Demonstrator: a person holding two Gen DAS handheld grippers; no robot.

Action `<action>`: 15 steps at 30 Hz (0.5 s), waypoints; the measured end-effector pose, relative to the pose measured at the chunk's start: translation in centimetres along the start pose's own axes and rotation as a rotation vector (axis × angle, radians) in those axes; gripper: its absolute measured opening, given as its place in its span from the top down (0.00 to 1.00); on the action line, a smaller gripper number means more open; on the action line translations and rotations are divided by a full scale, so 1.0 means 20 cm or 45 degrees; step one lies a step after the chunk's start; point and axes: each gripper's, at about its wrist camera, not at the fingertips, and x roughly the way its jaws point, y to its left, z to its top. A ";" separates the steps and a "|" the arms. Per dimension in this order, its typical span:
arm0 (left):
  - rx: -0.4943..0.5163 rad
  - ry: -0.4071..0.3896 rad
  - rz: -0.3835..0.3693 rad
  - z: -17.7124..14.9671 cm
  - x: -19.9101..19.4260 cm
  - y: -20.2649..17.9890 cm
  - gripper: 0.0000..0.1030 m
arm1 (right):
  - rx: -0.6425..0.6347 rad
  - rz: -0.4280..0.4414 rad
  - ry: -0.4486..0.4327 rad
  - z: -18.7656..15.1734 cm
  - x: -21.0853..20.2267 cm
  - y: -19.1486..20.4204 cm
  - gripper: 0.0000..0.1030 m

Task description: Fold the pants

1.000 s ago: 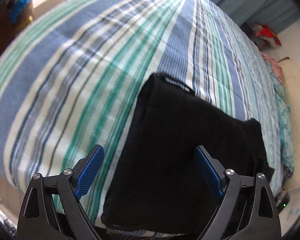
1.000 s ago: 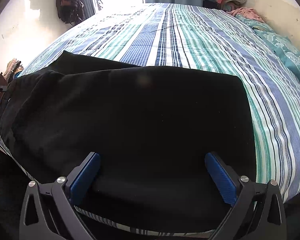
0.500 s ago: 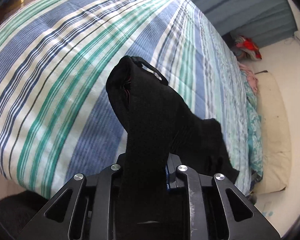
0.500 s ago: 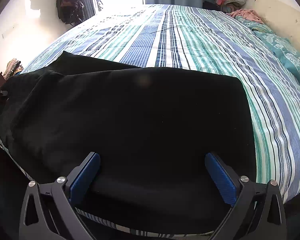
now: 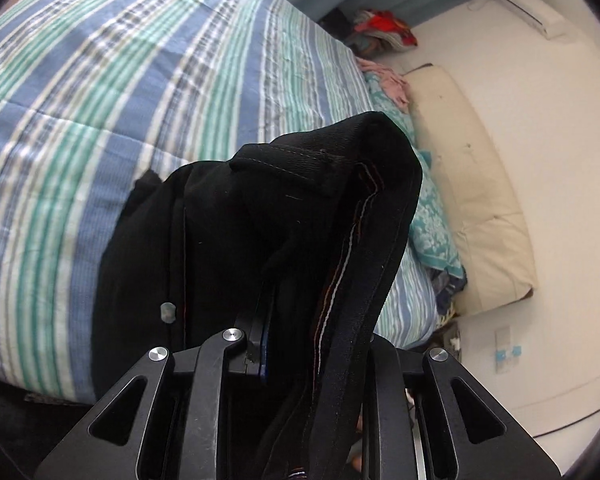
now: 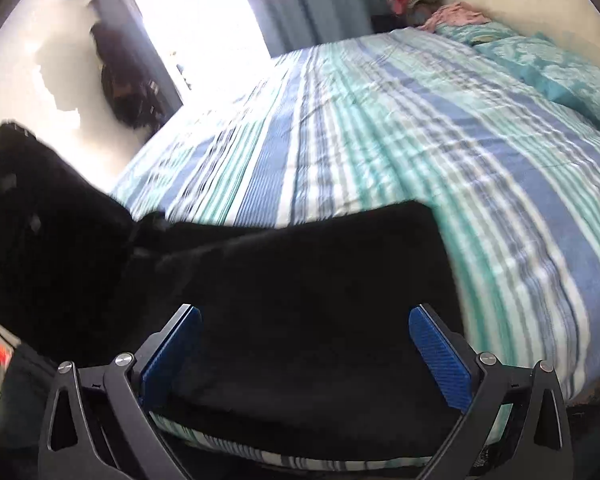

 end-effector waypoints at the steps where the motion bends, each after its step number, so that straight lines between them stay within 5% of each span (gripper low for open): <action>1: -0.006 0.030 -0.014 -0.01 0.09 -0.04 0.82 | 0.079 -0.018 -0.056 0.02 -0.05 -0.09 0.00; 7: 0.019 0.146 0.039 -0.10 0.56 -0.24 0.82 | 0.507 -0.090 -0.163 0.01 -0.18 -0.54 0.00; 10: 0.077 0.176 0.122 -0.14 0.72 -0.31 0.82 | 0.550 -0.085 -0.134 -0.01 -0.16 -0.60 0.00; 12: 0.158 0.201 0.213 -0.17 0.81 -0.36 0.79 | 0.488 -0.219 -0.014 -0.02 -0.08 -0.58 0.00; 14: 0.225 0.285 0.282 -0.19 0.93 -0.41 0.64 | 0.404 -0.364 0.151 -0.06 0.02 -0.58 0.00; 15: 0.265 0.371 0.287 -0.21 1.02 -0.43 0.43 | 0.386 -0.366 0.219 -0.08 0.08 -0.59 0.00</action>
